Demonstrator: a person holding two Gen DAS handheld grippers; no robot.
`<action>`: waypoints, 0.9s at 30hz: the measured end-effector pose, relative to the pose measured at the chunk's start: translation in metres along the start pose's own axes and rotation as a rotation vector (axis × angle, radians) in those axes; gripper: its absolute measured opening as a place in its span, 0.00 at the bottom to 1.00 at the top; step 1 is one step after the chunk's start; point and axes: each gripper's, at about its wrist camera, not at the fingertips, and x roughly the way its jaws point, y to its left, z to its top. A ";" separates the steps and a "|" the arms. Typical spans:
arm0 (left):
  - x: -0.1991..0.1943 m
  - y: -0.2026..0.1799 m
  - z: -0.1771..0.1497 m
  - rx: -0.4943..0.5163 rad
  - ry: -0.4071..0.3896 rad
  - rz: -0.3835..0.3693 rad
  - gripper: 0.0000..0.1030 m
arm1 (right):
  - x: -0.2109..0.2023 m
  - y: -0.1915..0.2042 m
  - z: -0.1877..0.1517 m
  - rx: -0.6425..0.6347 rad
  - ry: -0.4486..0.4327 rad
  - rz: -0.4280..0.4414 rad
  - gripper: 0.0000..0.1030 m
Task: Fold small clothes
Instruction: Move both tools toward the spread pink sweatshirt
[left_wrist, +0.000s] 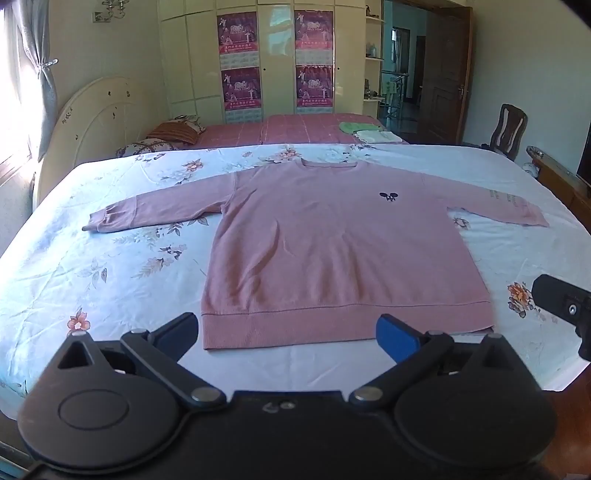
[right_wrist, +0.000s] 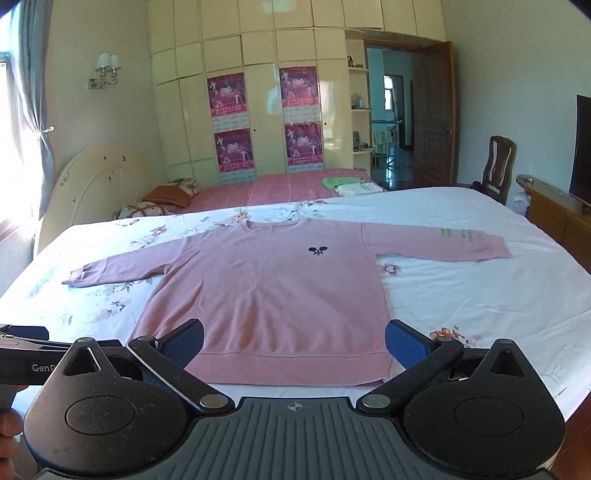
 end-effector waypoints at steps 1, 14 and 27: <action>0.001 0.000 0.000 0.001 0.000 0.001 1.00 | 0.000 -0.001 0.001 0.001 0.001 -0.002 1.00; 0.006 -0.004 0.001 -0.001 0.009 -0.001 1.00 | 0.004 -0.006 0.002 -0.004 0.011 -0.004 1.00; 0.010 -0.005 0.005 -0.019 0.018 0.008 1.00 | 0.010 -0.009 0.002 -0.002 0.024 -0.012 1.00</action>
